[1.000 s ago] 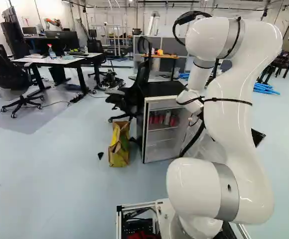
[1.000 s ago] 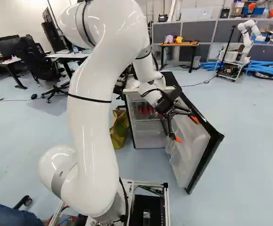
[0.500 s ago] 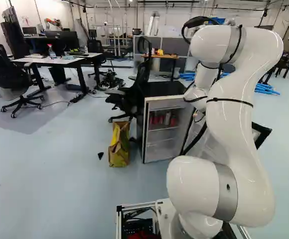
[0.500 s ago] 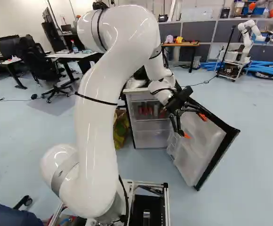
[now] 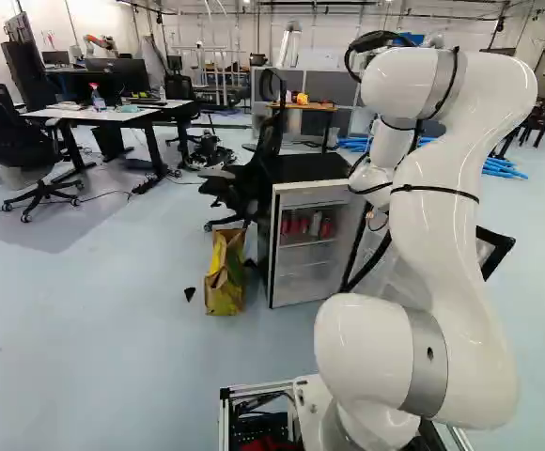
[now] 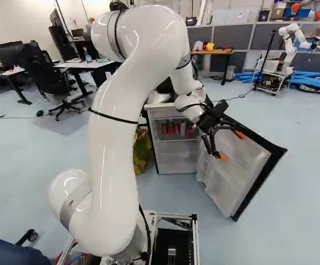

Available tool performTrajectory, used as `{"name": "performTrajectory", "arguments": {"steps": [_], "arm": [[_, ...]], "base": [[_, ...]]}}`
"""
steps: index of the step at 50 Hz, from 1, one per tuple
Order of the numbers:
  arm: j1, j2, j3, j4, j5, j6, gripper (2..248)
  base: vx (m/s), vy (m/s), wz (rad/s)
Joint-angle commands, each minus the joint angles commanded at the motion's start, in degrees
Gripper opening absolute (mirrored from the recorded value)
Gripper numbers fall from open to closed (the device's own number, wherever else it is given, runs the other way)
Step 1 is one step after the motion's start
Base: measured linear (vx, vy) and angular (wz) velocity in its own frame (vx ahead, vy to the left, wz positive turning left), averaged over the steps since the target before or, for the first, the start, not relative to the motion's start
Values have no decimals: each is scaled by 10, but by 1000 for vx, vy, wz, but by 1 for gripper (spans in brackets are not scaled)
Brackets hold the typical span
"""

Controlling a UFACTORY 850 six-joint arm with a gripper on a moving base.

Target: Grab a drink from the fridge

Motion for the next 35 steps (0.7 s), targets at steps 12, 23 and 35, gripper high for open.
{"name": "performTrajectory", "arguments": {"steps": [12,23,35], "arm": [[8,24,44,-69,-7,0,247],[16,48,86,-136,-14,0,247],[25,76,132,-208,-21,0,247]], "base": [[0,0,0],[0,0,0],[0,0,0]]}}
